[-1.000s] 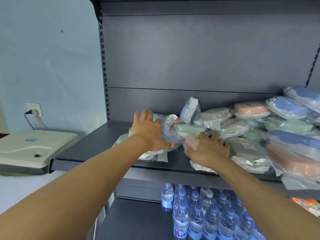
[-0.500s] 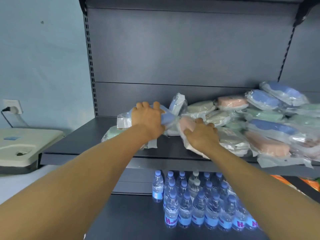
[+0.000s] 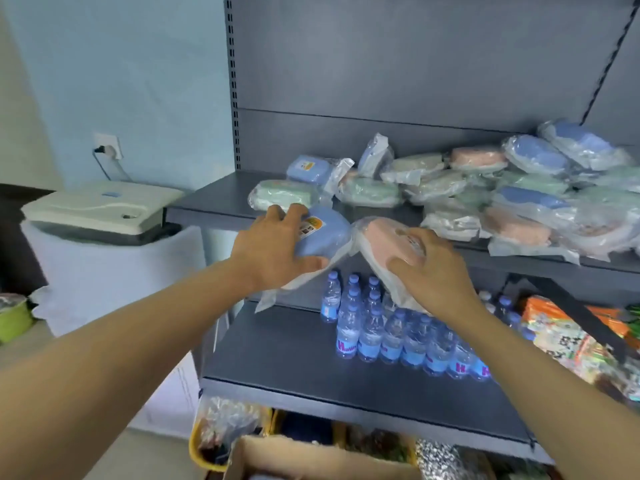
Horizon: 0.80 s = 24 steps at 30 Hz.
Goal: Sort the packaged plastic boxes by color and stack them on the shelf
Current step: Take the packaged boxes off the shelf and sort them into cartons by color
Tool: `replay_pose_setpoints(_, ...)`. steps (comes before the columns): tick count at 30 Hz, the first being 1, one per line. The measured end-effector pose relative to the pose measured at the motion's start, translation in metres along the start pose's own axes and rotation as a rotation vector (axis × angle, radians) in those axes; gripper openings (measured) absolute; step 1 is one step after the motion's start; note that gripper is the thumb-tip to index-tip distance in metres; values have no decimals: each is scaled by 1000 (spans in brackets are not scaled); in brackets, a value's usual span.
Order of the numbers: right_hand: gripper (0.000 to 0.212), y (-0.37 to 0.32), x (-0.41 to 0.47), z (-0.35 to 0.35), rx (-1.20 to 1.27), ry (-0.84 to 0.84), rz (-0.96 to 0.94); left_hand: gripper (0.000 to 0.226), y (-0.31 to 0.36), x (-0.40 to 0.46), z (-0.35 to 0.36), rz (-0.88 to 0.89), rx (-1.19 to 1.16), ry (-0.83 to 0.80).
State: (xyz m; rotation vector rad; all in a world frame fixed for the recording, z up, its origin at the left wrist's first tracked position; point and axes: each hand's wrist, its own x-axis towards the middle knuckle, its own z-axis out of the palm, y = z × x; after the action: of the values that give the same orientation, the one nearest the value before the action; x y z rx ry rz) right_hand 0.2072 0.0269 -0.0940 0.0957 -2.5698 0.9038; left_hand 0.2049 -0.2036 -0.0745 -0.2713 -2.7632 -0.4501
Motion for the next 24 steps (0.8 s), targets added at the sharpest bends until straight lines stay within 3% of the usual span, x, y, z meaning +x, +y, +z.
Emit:
replay_pose_setpoints(10,52,109,-134,86,-35,-396,106,79,-53,-140,140,-39,-59,-448)
replay_pose_setpoints(16,53,167,-200,154,-88,-527,237,80,-95,-204,238,-113,-66,-693)
replay_pose_setpoints(20,55,201,-239,207,-79,-609,304,84,-125,-237,313,-133,-59,-801)
replay_pose_setpoints(24,64,241,-270,260,-162,-674,330,86,-151,-244,384,-78,32,-806)
